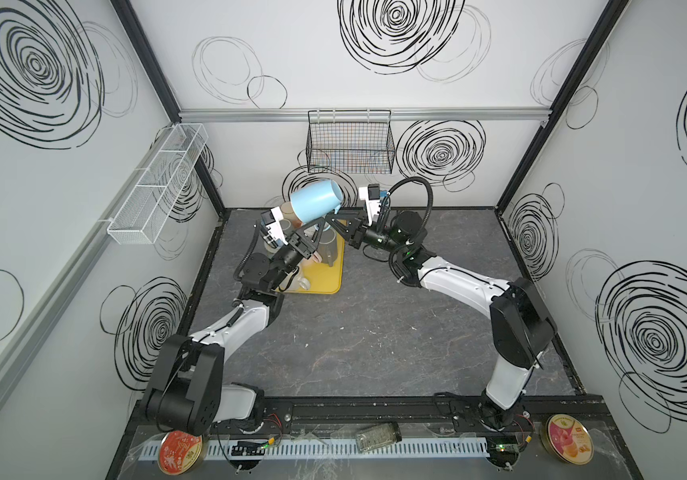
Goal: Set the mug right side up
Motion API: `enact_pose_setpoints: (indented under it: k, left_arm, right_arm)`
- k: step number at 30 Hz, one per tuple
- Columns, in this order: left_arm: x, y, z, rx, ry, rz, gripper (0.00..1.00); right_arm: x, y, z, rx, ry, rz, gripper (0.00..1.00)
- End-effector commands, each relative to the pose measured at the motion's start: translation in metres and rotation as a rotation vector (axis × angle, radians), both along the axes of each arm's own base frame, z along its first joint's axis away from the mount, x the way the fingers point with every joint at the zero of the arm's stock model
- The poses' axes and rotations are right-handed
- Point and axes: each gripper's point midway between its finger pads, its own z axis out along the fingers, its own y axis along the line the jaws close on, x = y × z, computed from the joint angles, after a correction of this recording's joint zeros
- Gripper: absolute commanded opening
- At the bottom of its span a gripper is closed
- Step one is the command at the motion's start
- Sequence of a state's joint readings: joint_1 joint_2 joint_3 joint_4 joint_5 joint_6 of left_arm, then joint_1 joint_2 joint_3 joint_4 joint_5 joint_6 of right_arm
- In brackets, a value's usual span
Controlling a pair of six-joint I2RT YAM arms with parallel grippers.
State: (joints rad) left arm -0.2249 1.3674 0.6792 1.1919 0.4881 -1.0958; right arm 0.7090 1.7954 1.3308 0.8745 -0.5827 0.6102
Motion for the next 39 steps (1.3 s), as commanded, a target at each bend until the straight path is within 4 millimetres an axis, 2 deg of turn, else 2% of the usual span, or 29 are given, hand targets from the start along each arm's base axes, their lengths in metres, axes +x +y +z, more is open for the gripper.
enact_pose_setpoints:
  k: [1,5,8,9,14,17,20,25,29,32,36,39]
  left_arm:
    - [-0.012,-0.006,0.037,-0.041,-0.125,-0.040,0.34]
    - [-0.013,-0.007,0.042,-0.053,-0.134,-0.047,0.12]
    - [-0.014,-0.009,0.045,-0.045,-0.137,-0.049,0.00]
    - [-0.014,-0.009,0.045,-0.038,-0.137,-0.050,0.00]
    - [-0.006,-0.017,0.040,0.072,-0.114,-0.026,0.00]
    - [0.004,-0.023,0.027,0.223,-0.087,0.022,0.00]
    - [0.020,-0.030,0.006,0.408,-0.038,0.062,0.00]
    - [0.038,-0.049,-0.024,0.661,-0.003,0.051,0.00]
    - [0.056,-0.073,-0.047,0.888,-0.040,0.051,0.00]
    - [0.070,-0.098,-0.075,1.077,-0.082,0.020,0.00]
    - [0.099,-0.125,-0.101,1.250,-0.133,-0.013,0.00]
    - [0.120,-0.140,-0.123,1.372,-0.149,-0.053,0.00]
  right_arm:
    - [-0.034,-0.024,0.071,0.152,-0.169,0.027,0.00]
    - [-0.033,-0.029,0.070,0.149,-0.165,0.019,0.00]
    - [-0.027,-0.033,0.063,0.126,-0.144,-0.003,0.00]
    - [-0.024,-0.034,0.059,0.113,-0.135,-0.012,0.00]
    - [-0.007,-0.046,0.032,0.001,-0.063,-0.077,0.35]
    - [0.003,-0.063,0.016,-0.066,-0.028,-0.133,0.48]
    - [0.013,-0.090,-0.003,-0.148,-0.010,-0.220,0.54]
    - [0.022,-0.144,-0.028,-0.285,0.021,-0.405,0.58]
    - [0.027,-0.184,-0.053,-0.406,0.100,-0.549,0.59]
    - [0.027,-0.215,-0.076,-0.482,0.195,-0.628,0.60]
    - [0.025,-0.254,-0.115,-0.548,0.339,-0.680,0.60]
    - [0.025,-0.276,-0.137,-0.547,0.418,-0.706,0.60]
